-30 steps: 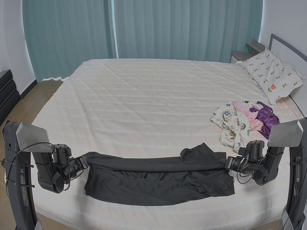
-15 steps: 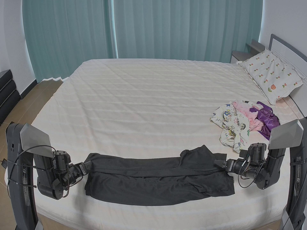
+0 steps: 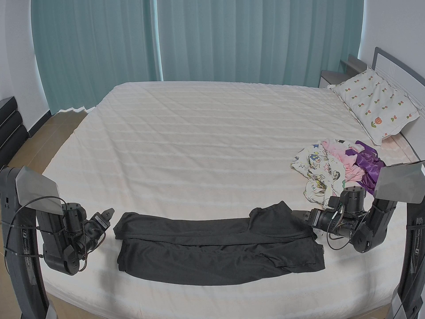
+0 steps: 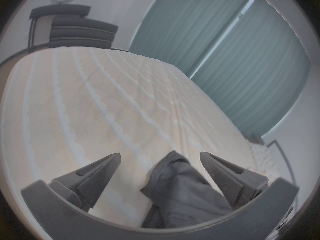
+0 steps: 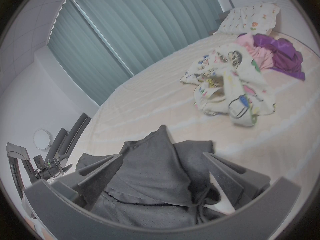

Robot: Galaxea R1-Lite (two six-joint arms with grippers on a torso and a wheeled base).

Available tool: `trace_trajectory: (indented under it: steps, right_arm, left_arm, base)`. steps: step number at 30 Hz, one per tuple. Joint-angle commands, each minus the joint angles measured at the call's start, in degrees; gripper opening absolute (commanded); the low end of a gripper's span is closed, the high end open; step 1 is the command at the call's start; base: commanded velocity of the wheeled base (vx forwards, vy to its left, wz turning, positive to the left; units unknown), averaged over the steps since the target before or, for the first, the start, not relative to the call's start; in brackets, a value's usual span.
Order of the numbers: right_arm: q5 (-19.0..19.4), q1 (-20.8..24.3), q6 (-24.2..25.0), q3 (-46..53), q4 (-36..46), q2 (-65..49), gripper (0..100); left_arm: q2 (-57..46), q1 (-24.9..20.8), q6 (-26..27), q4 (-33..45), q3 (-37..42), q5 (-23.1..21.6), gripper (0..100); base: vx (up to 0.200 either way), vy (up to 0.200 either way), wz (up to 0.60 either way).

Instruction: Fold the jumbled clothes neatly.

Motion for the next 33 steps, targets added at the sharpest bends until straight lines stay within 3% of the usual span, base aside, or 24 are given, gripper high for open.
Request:
trace_trajectory:
  steps: [1,8,15,16,33]
  right_arm:
    - [0.1,3.1,0.9,-7.4,6.2,2.9,100]
    - [0.0,3.5,0.8,-12.4,12.1,5.5,100]
    - [-0.1,3.1,0.9,-14.7,13.2,6.2,100]
    - [-0.2,3.0,0.9,-15.2,13.9,6.7,0]
    - [0.0,1.6,0.9,-5.8,14.2,-1.4,0]
  left_arm:
    - [-3.6,-0.1,-6.0,-0.6,-0.2,-0.1,100]
    - [-2.5,-0.1,-7.4,-0.6,0.7,-3.7,100]
    - [-2.2,-0.6,-7.7,-0.7,0.8,-3.7,100]
    - [-2.0,-0.6,-7.7,-0.7,0.8,-3.7,100]
    - [-1.6,-0.7,-7.7,-0.7,1.8,-3.7,100]
  base:
    - [0.000,0.000,0.00]
    - [0.000,0.000,0.00]
    - [0.000,0.000,0.00]
    - [0.000,0.000,0.00]
    - [0.000,0.000,0.00]
